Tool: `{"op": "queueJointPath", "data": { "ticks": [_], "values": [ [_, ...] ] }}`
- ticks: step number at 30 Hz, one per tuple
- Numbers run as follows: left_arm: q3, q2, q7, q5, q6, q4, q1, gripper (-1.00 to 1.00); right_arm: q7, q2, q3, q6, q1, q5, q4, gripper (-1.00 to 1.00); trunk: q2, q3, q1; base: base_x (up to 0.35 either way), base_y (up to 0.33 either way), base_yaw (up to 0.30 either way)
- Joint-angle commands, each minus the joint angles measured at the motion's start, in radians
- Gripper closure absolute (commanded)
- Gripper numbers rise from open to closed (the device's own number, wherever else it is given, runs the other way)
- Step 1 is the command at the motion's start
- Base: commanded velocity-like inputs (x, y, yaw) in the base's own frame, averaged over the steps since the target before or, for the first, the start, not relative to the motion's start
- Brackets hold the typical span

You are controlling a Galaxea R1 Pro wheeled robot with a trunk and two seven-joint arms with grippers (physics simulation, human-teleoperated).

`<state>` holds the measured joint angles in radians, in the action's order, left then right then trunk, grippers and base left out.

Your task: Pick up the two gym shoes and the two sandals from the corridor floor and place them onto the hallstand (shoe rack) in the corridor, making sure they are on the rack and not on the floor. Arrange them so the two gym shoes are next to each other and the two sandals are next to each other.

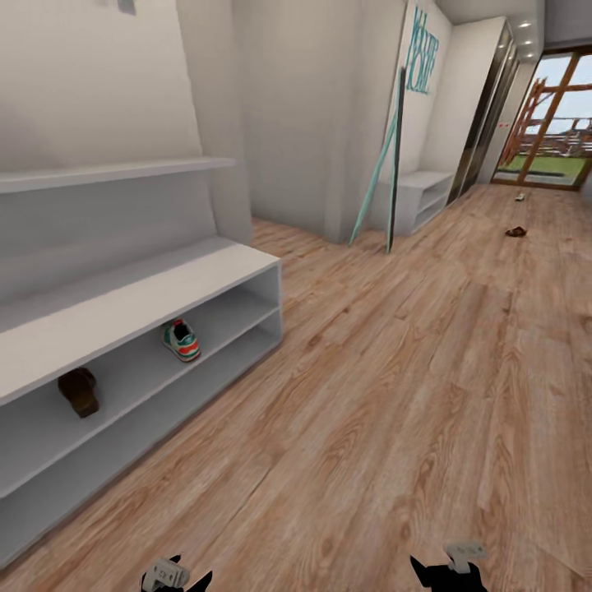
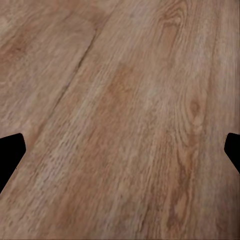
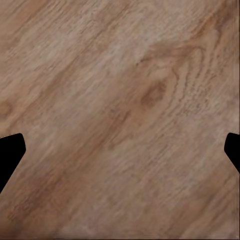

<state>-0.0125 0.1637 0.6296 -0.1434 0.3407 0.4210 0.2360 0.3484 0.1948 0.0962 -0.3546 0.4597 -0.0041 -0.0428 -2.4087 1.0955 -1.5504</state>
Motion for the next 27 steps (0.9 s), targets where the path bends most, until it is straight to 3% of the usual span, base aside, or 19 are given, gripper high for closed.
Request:
{"op": "queueJointPath", "data": {
  "ticks": [1, 27],
  "values": [
    [-0.001, 0.0, 0.005, -0.009, 0.0, -0.001, 0.0, -1.0, 0.007, 0.0, 0.008, -0.001, 0.001, -0.001, 0.001, -1.0, 0.0, 0.001, 0.0, 0.0, 0.0, -0.281],
    [-0.001, 0.0, 0.004, -0.008, 0.0, -0.001, 0.0, -1.0, 0.007, 0.0, 0.008, -0.001, 0.001, -0.001, 0.001, -1.0, 0.0, 0.001, 0.0, 0.0, 0.0, -0.281]
  ]
}}
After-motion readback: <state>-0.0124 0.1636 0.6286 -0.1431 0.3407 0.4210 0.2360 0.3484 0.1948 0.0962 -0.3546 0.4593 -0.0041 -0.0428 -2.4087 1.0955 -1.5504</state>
